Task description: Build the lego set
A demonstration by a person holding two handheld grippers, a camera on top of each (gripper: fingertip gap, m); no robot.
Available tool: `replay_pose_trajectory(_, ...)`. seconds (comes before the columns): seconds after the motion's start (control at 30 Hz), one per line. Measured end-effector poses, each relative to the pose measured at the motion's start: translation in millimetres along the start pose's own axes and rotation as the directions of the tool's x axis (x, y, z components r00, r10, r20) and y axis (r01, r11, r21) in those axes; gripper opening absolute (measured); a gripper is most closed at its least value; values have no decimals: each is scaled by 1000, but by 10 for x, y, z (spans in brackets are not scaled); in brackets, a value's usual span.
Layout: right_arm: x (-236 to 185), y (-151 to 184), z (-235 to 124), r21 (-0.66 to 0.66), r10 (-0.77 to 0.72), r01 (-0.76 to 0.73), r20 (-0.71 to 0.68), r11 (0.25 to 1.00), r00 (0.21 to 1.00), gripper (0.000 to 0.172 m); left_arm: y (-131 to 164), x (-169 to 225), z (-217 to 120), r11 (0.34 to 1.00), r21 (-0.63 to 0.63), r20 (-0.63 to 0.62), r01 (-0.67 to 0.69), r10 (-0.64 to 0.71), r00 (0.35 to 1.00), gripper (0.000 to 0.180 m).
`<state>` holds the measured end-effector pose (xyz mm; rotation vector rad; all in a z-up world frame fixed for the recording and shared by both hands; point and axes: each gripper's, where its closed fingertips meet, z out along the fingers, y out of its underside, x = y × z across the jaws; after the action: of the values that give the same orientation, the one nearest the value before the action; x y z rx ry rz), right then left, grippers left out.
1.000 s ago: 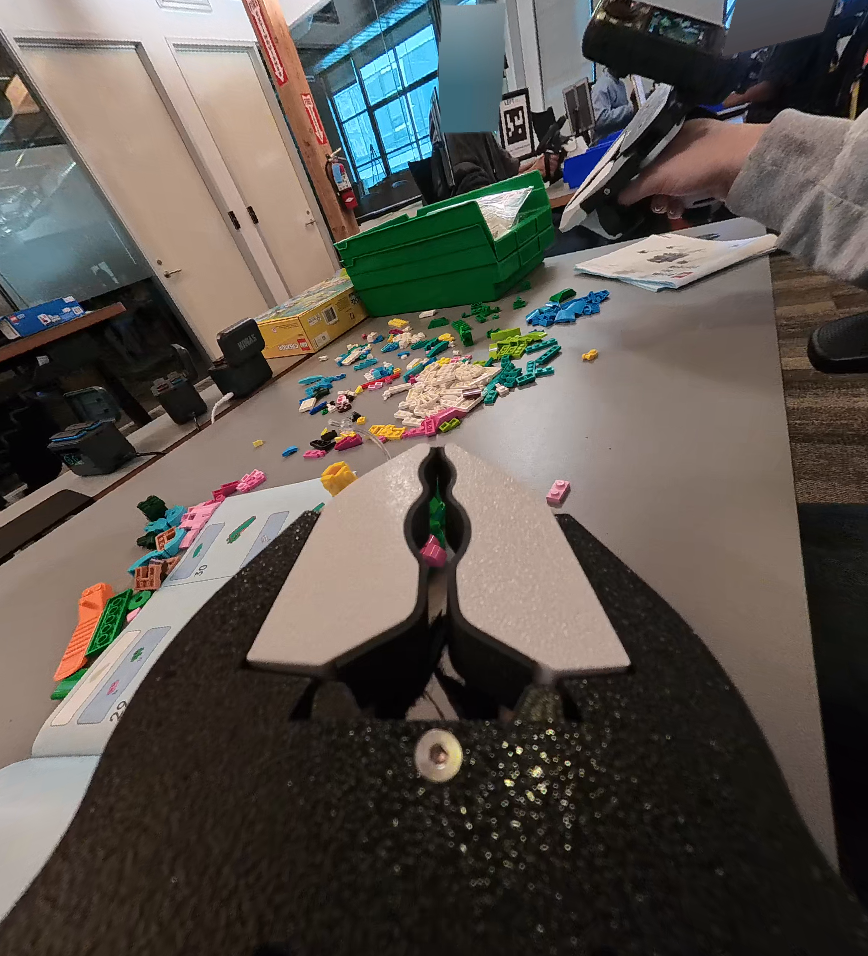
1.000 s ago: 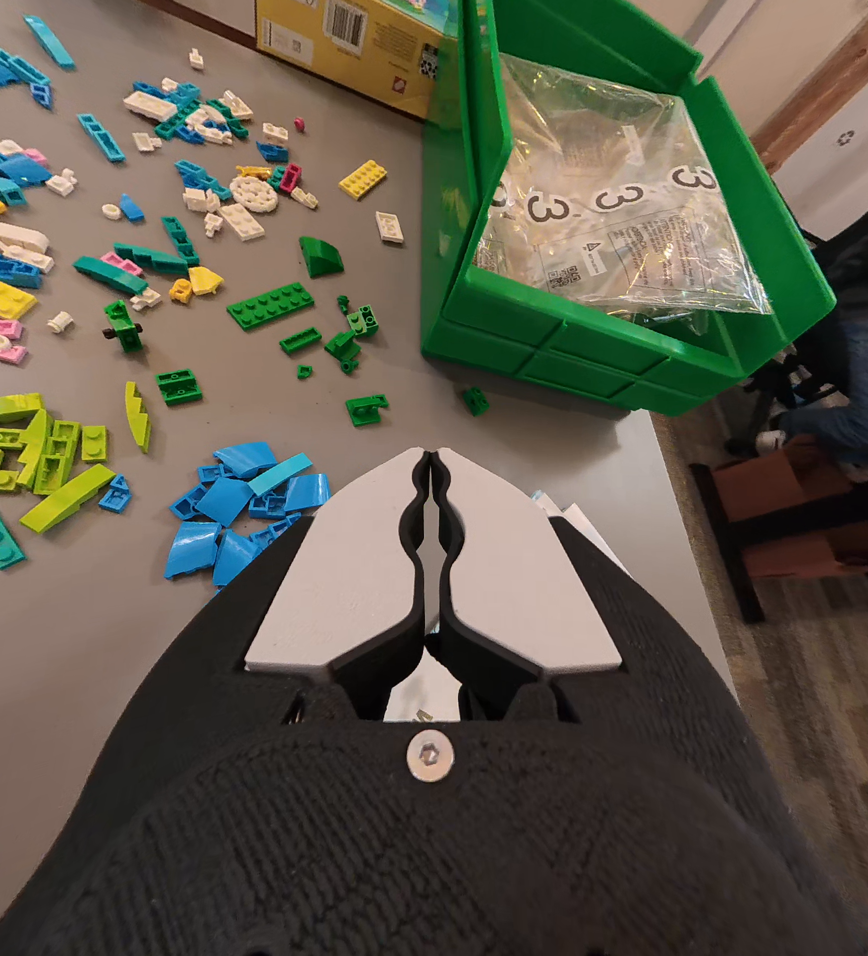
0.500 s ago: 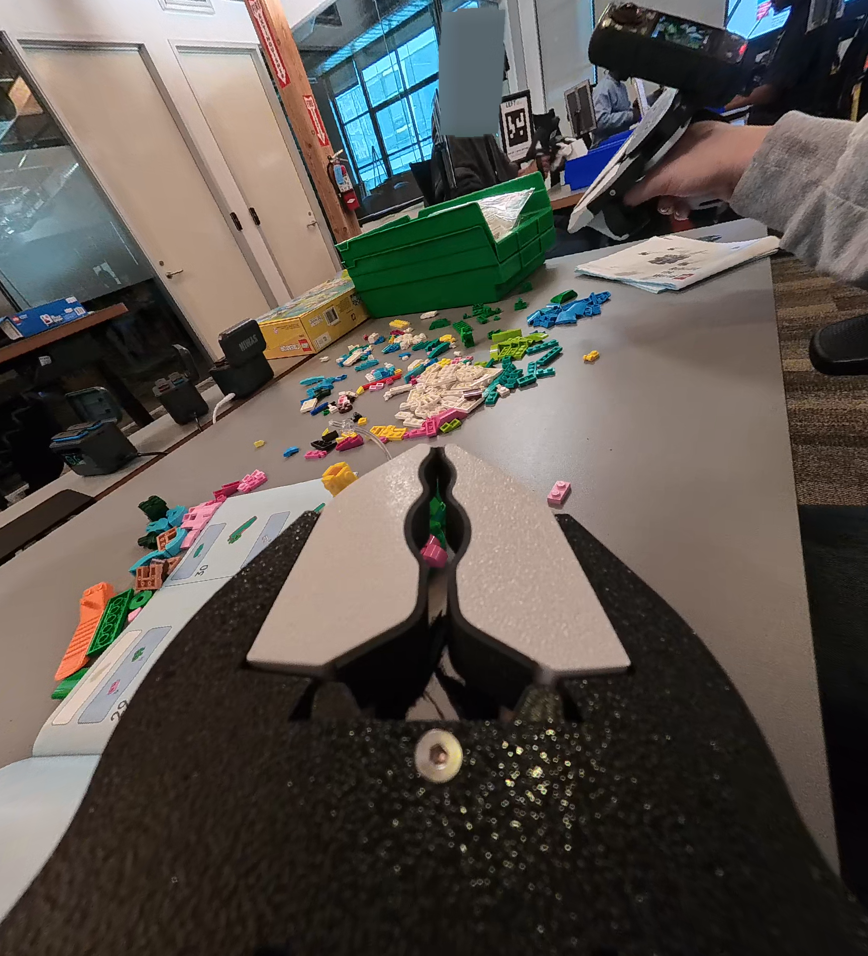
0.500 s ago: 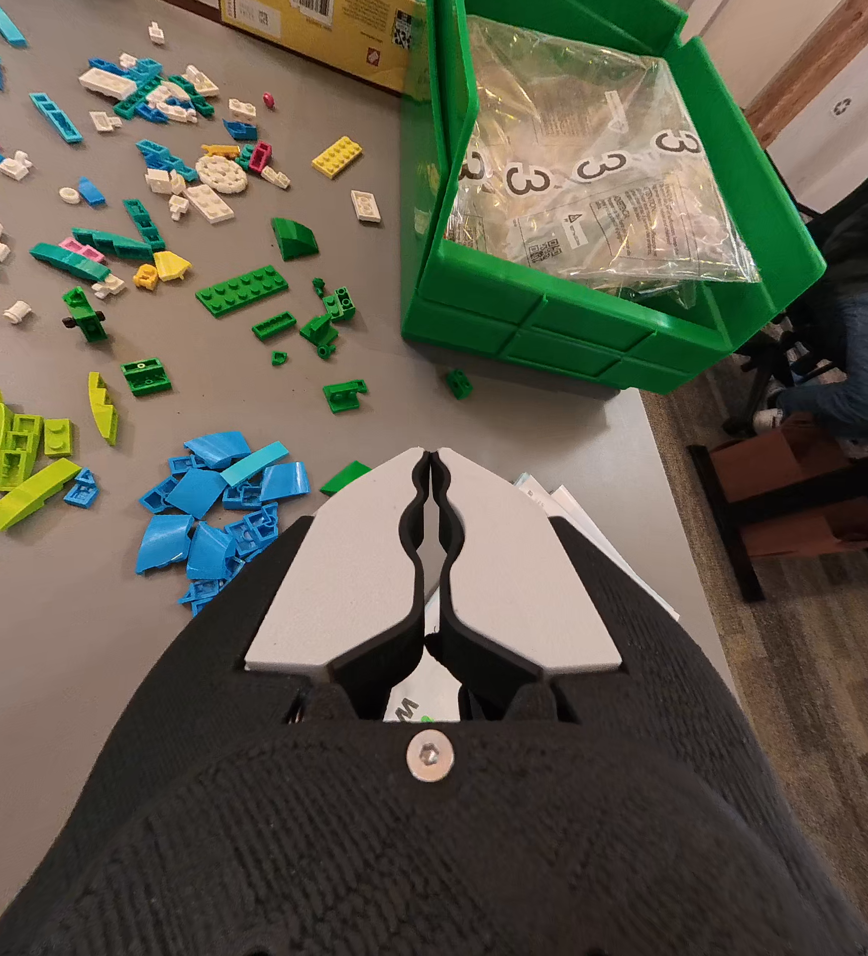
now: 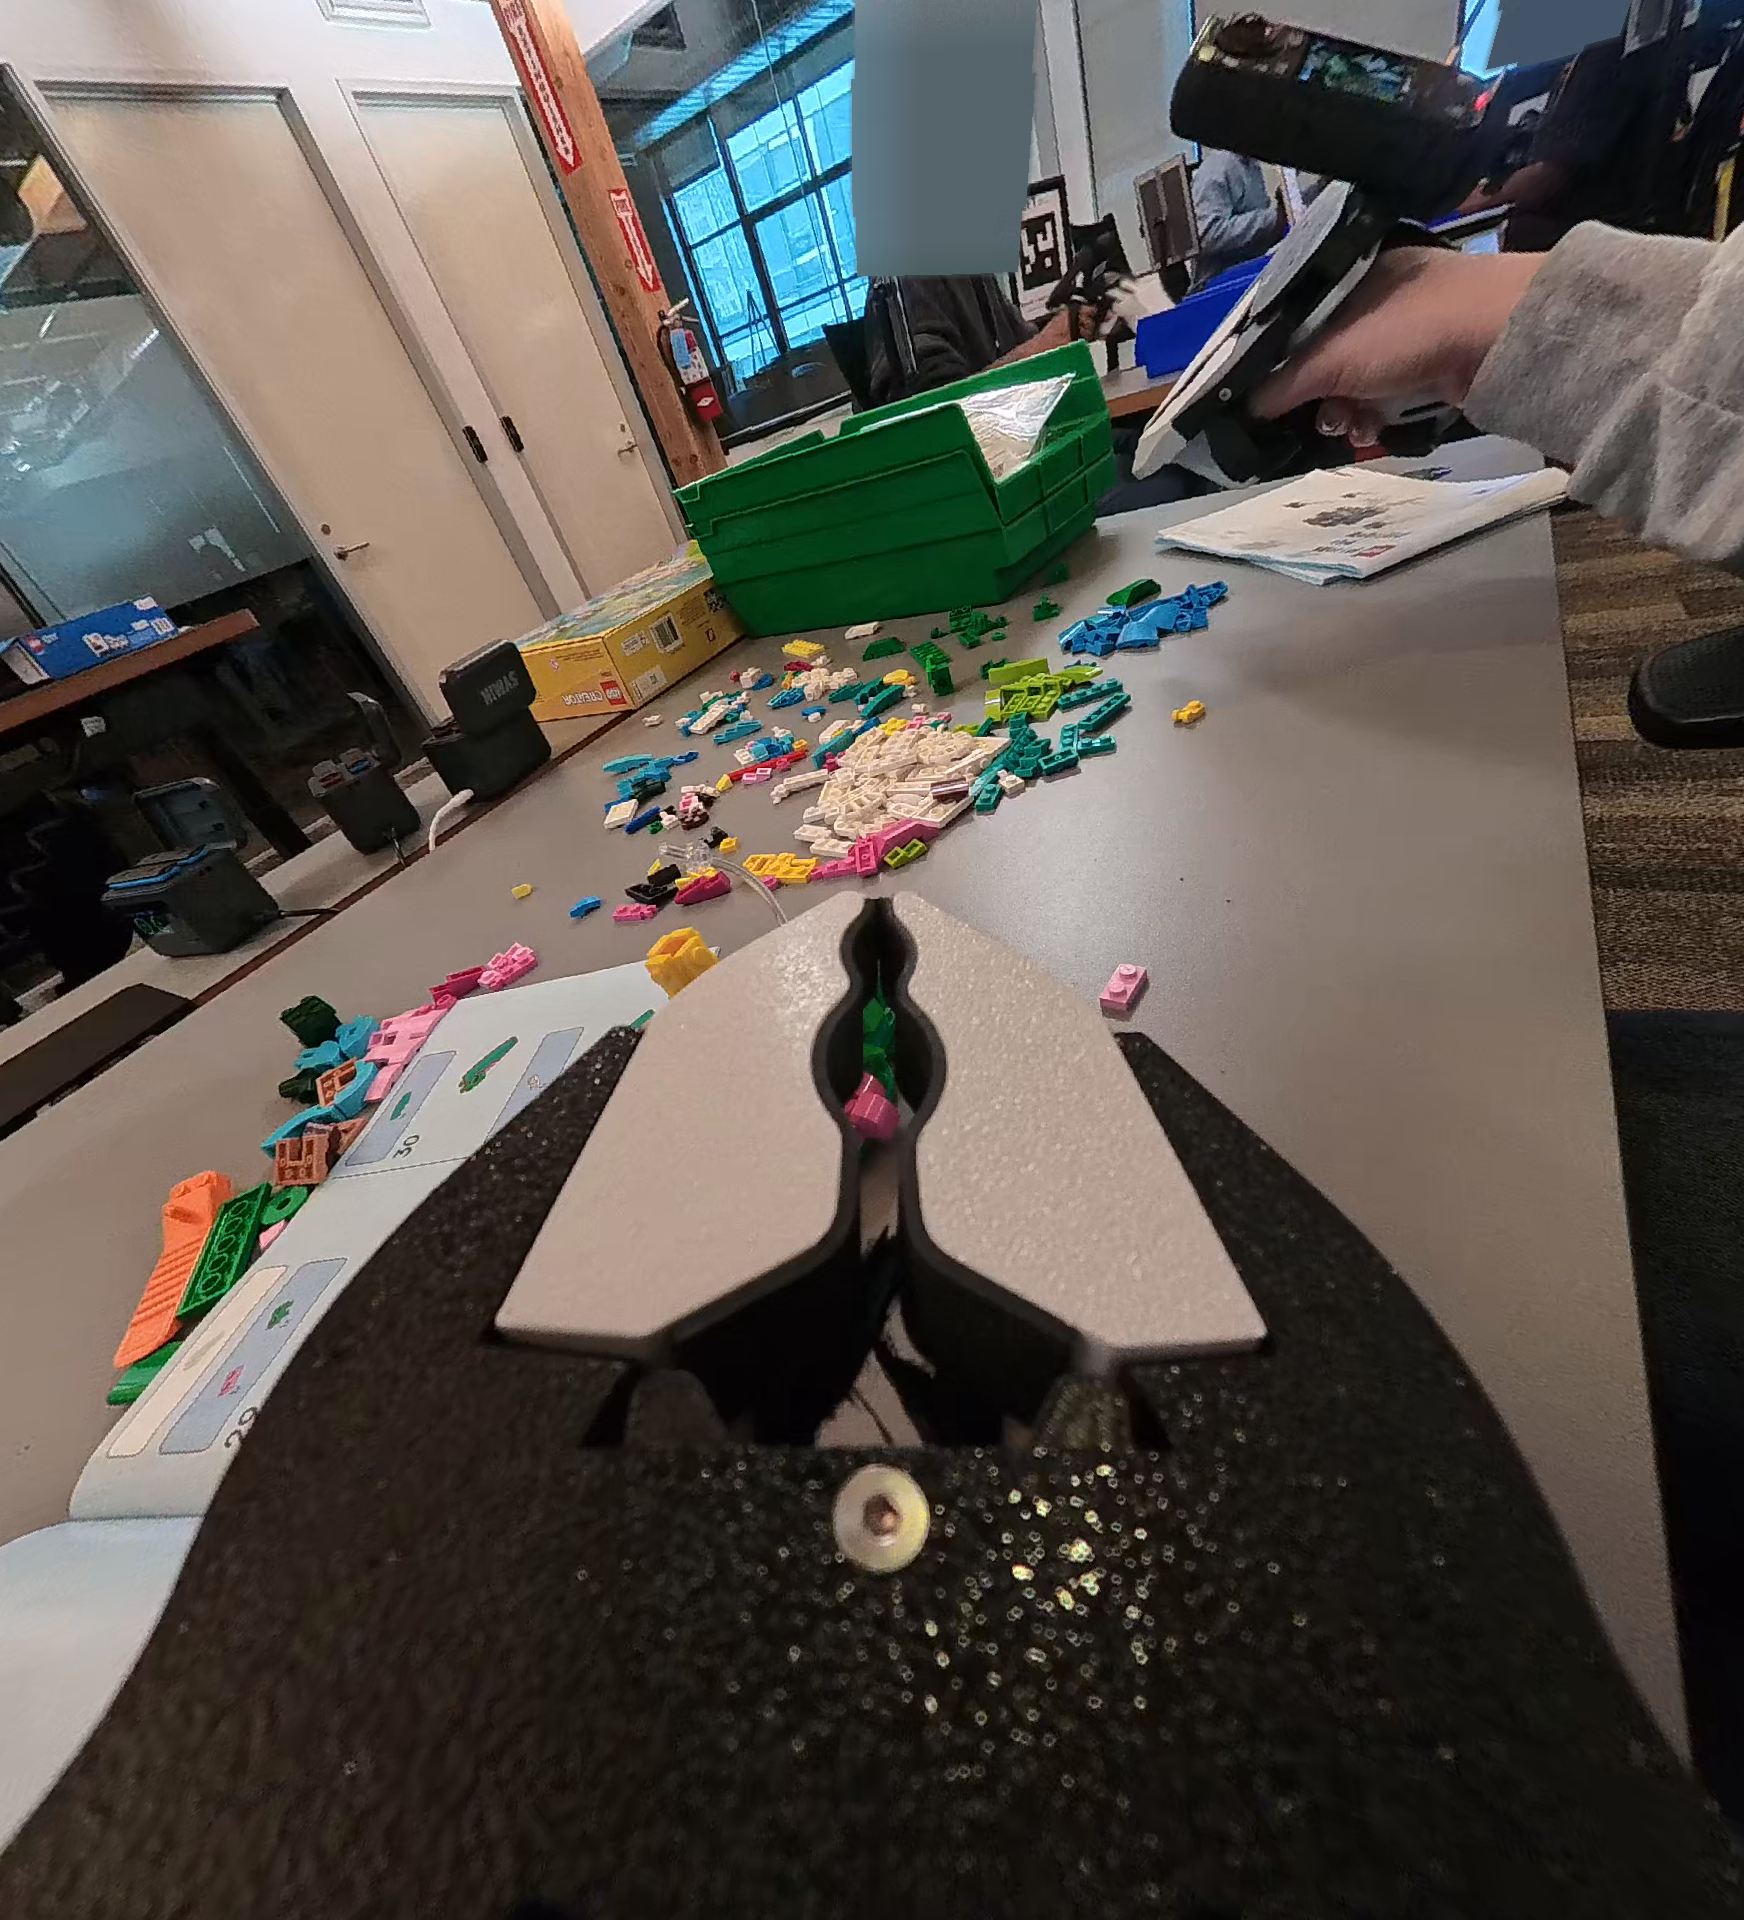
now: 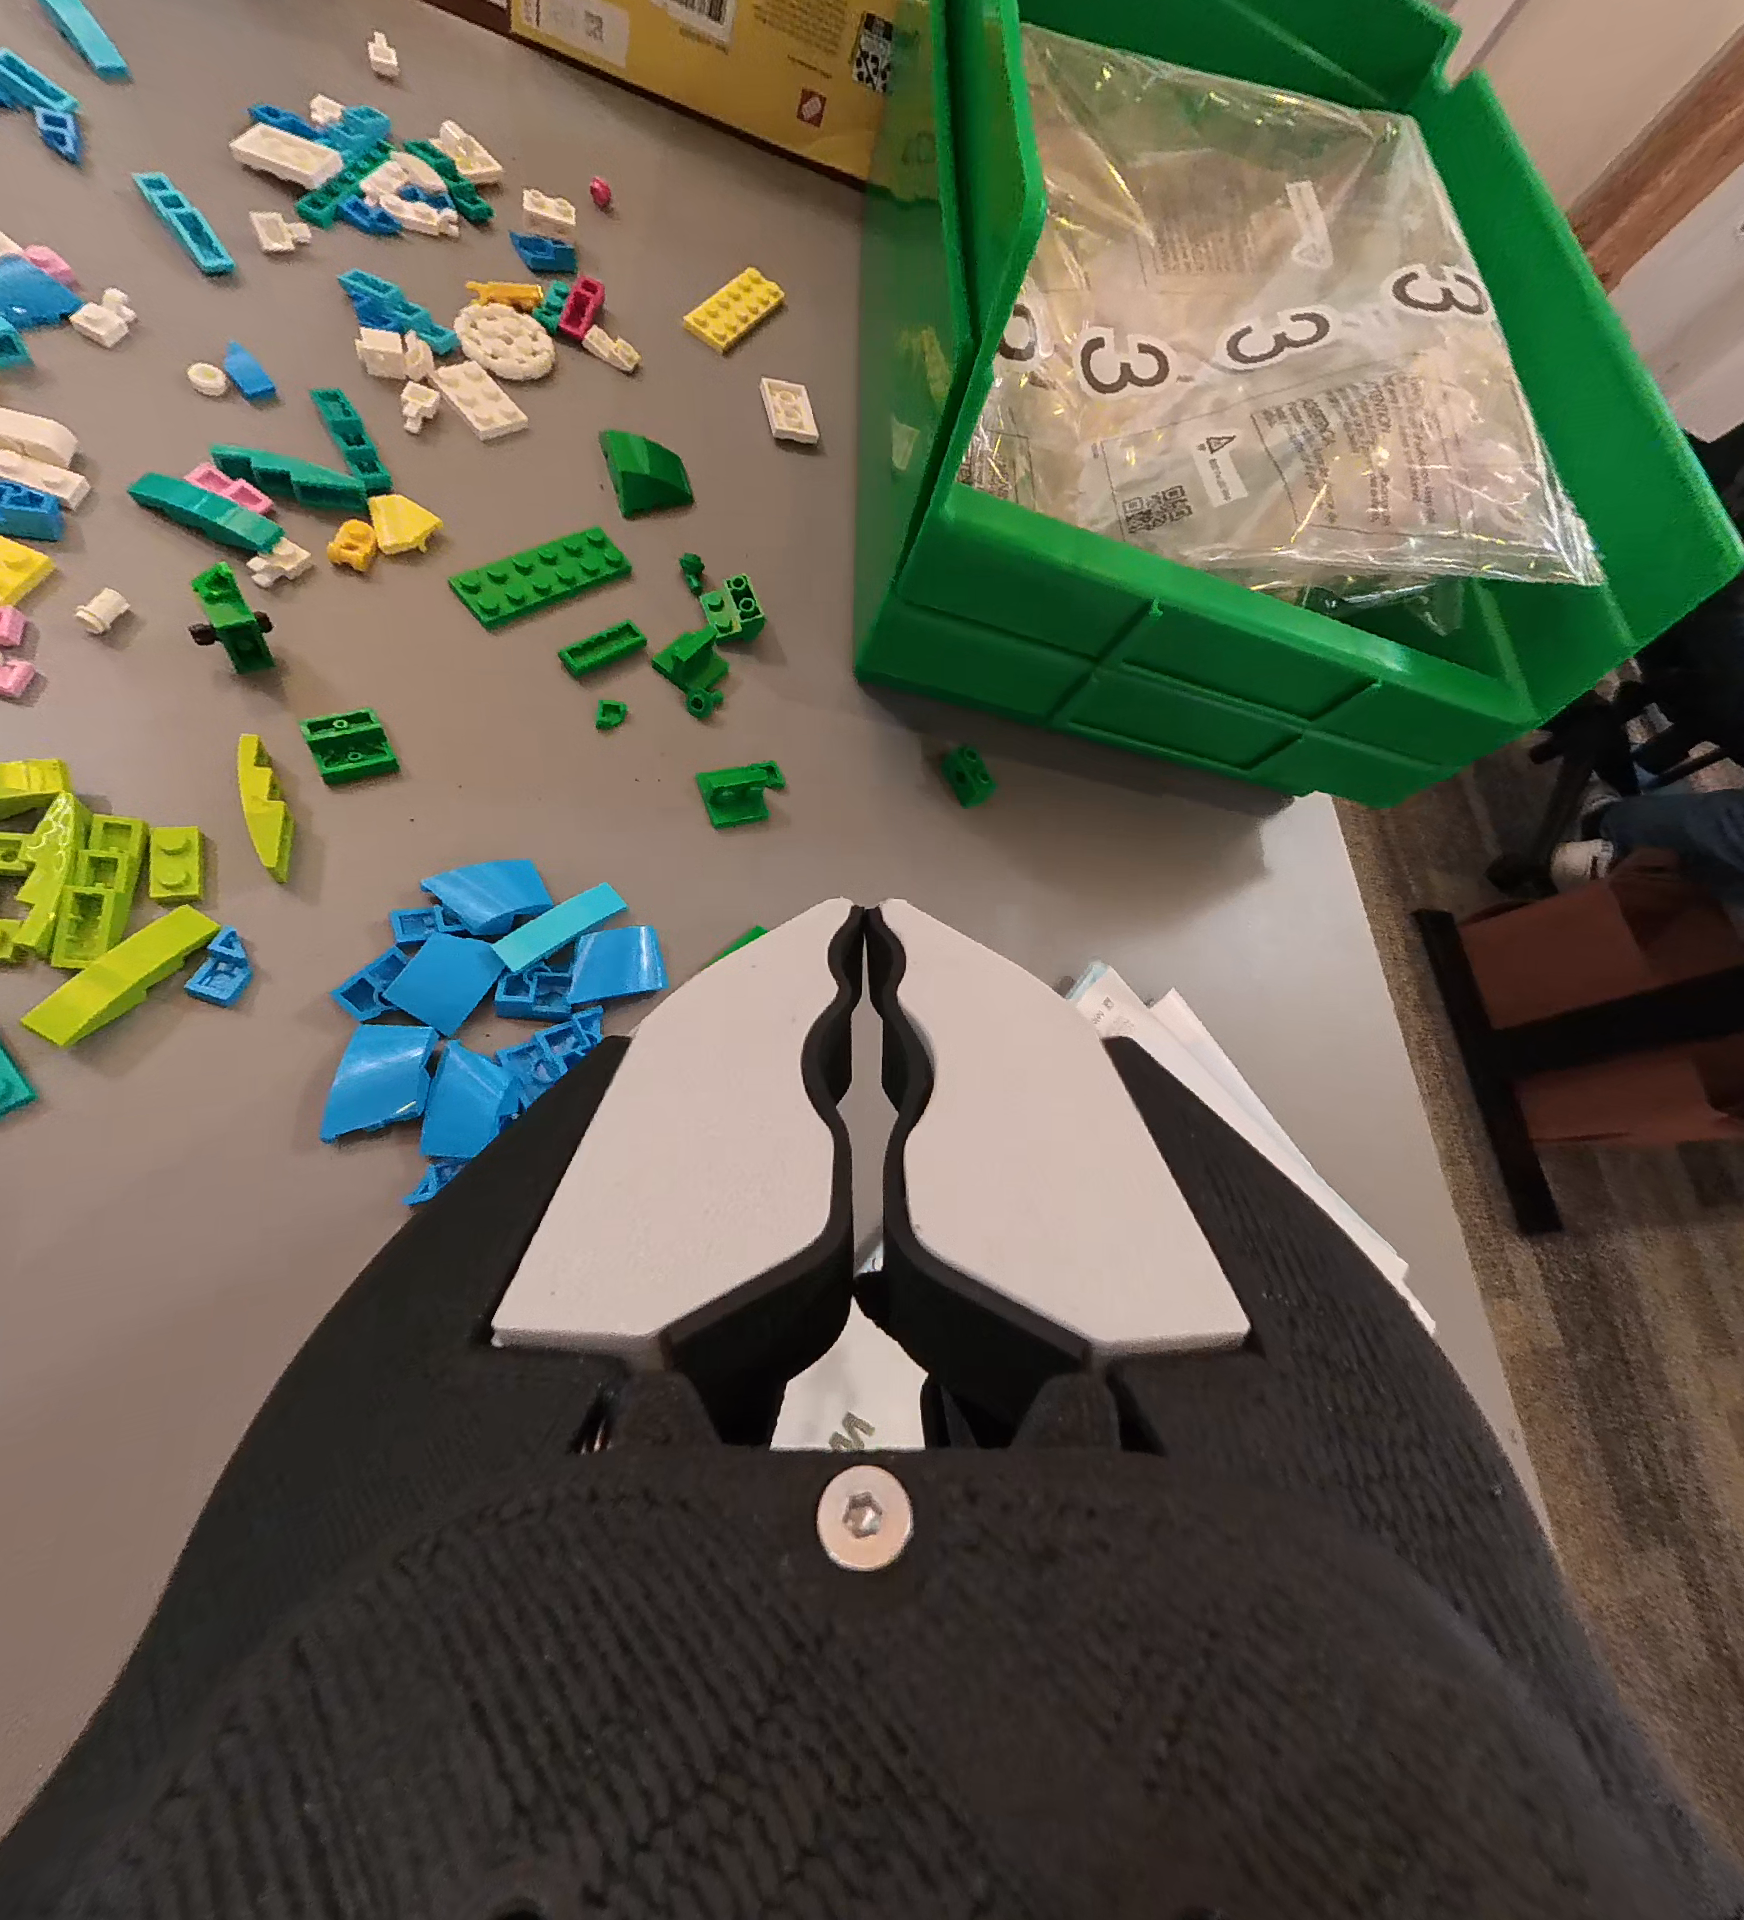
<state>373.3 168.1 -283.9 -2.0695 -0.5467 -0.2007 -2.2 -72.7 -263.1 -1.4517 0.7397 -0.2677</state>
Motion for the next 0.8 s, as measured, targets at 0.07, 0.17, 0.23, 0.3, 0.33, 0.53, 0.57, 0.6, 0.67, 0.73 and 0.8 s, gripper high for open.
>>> replay_pose_trajectory(0.07,-24,-3,5,1,2,-2,10,1000,1000,0,0,2,-1,1000,0,0,-2,2,1000,0)
replay_pose_trajectory(0.17,-60,-5,16,0,-4,4,20,1000,1000,0,2,5,0,1000,-1,0,-4,4,1000,0)
replay_pose_trajectory(0.23,-87,-5,24,-2,-11,11,27,1000,1000,0,2,5,-1,1000,-1,0,-5,5,1000,0)
replay_pose_trajectory(0.3,-112,-6,33,-4,-16,16,33,1000,999,0,3,6,-2,1000,-1,0,-5,5,1000,0)
replay_pose_trajectory(0.33,-124,-6,37,-4,-17,17,37,1000,999,0,4,7,-2,1000,-1,0,-5,5,1000,0)
replay_pose_trajectory(0.53,-217,-14,62,-1,-17,17,73,1000,997,0,7,9,-3,1000,-3,0,-6,6,1000,0)
replay_pose_trajectory(0.57,-239,-20,62,2,-15,15,83,1000,996,0,8,9,-3,1000,-3,0,-7,7,1000,0)
replay_pose_trajectory(0.6,-260,-27,63,5,-13,12,94,1000,995,0,8,9,-4,1000,-3,0,-7,7,1000,0)
replay_pose_trajectory(0.67,-291,-36,65,8,-8,7,108,1000,994,0,10,10,-4,1000,-4,0,-7,7,1000,0)
replay_pose_trajectory(0.73,-306,-33,69,5,-7,6,113,1000,994,0,12,11,-4,1000,-4,0,-8,8,1000,0)
replay_pose_trajectory(0.8,-315,-28,72,2,-8,8,116,1000,993,0,15,12,-4,1000,-5,-1,-9,9,1000,0)
